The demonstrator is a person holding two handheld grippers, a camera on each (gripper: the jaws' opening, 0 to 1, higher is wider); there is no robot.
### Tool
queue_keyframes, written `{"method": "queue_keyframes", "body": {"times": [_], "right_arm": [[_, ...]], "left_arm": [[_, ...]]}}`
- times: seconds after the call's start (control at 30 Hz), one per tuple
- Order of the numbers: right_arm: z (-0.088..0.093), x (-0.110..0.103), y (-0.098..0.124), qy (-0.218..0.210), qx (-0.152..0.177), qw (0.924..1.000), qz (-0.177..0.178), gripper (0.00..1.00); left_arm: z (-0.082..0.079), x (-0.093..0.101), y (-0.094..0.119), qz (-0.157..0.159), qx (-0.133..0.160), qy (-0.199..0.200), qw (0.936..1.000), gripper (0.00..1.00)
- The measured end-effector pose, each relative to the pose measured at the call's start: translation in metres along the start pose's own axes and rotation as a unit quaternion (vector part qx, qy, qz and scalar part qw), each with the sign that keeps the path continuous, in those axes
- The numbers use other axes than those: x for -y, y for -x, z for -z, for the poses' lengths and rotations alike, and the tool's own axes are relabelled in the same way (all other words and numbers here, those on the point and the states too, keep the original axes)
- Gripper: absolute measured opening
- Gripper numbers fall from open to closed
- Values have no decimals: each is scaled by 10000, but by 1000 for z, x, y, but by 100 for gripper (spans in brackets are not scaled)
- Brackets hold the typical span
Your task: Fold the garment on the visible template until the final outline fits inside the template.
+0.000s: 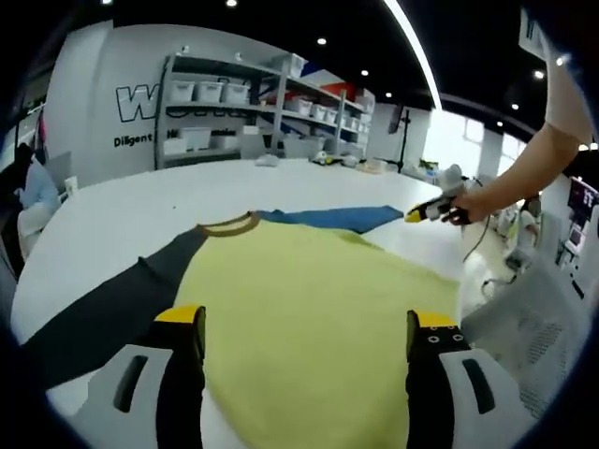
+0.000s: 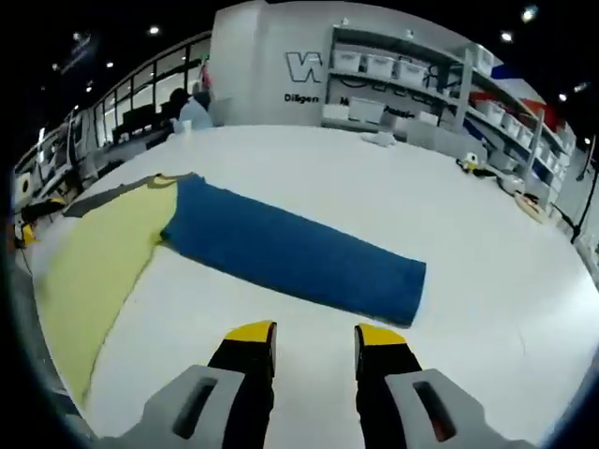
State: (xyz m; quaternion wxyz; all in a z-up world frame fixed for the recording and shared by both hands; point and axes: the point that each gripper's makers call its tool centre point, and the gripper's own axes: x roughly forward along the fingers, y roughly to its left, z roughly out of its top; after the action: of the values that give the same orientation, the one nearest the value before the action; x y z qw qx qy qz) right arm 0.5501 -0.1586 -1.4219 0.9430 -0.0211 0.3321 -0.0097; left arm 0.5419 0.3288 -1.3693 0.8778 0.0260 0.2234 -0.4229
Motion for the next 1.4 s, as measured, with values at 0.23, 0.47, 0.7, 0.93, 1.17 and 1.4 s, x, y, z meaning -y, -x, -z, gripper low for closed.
{"method": "queue_keyframes", "body": {"times": [0.23,0.47,0.7,0.93,1.17,1.4], "right_arm": [[-2,32,-4,-1633,56,9832,817,25],[6,33,-5,-2394,4,9651,1057,24],[1,44,-12,-3069,239,9411,1396,9],[1,48,-12,-2856,160,9467,1481,0],[-12,52,-9,-2760,375,9511,1334,0],[-66,42,4,-2204,1105,9620,1178,0]], "left_arm": [[2,0,2,-20,-21,53,10000,89],[6,-7,7,-107,-32,127,9999,87],[7,-10,10,-153,-46,138,9998,87],[6,-10,9,-154,-29,157,9998,91],[6,-14,10,-241,6,182,9995,98],[8,-14,12,-301,-5,200,9993,99]]}}
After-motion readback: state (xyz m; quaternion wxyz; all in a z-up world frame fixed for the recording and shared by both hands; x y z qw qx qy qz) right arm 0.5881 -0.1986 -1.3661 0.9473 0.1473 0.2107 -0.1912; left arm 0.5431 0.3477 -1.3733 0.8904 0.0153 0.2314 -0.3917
